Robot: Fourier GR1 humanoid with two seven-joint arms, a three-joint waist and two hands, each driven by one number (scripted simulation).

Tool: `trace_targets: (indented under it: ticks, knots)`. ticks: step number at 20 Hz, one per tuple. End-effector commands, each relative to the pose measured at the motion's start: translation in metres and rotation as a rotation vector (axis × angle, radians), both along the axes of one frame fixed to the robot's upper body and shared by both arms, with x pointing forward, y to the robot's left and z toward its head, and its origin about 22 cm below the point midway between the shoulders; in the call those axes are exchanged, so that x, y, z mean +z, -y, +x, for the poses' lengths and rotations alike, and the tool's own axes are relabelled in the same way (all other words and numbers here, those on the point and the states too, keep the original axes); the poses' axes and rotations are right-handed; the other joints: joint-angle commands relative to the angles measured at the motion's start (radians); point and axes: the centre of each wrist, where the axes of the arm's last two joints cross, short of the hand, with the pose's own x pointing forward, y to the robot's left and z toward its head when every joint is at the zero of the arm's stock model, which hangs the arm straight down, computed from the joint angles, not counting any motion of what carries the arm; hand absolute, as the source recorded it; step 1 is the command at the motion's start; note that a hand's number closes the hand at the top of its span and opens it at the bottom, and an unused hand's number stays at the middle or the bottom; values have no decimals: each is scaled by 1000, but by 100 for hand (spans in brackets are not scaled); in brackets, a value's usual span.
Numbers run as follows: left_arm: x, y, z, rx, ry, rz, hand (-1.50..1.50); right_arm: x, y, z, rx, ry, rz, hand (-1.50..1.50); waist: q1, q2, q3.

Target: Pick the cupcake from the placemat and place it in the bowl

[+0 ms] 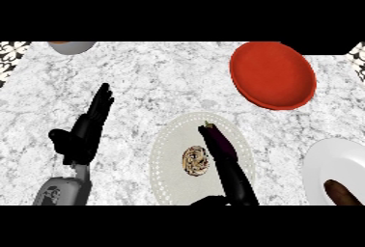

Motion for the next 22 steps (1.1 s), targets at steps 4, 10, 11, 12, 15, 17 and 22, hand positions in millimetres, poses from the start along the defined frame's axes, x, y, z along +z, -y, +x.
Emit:
trace_targets:
  ticks: [4, 10, 11, 12, 15, 17, 22]
  knots:
    - [-2, 20, 6, -7, -4, 16, 0, 1, -3, 4, -78, 3, -168, -150, -5, 0, -1]
    - [-1, -8, 7, 0, -7, 2, 0, -17, 3, 24, -2, -14, -243, -150, 0, 1, 0]
    - [-8, -2, -2, -5, -20, -5, 0, -40, 3, 30, -13, -43, -220, -150, 4, 1, 0]
    - [22, 22, -8, -3, -5, -19, 0, -24, -6, 37, 1, -47, -187, -150, 8, 0, 0]
    - [-4, 3, 0, -13, 5, -8, 0, -62, -9, 12, 63, -14, -216, 150, 2, 2, 0]
    - [-7, -3, -13, 3, 3, 3, 0, -30, -23, 20, 165, 38, -266, 150, 6, -1, 0]
    - [-15, 2, 0, -7, -16, 1, 0, -50, -22, 38, 207, 89, -308, 150, 3, 1, 0]
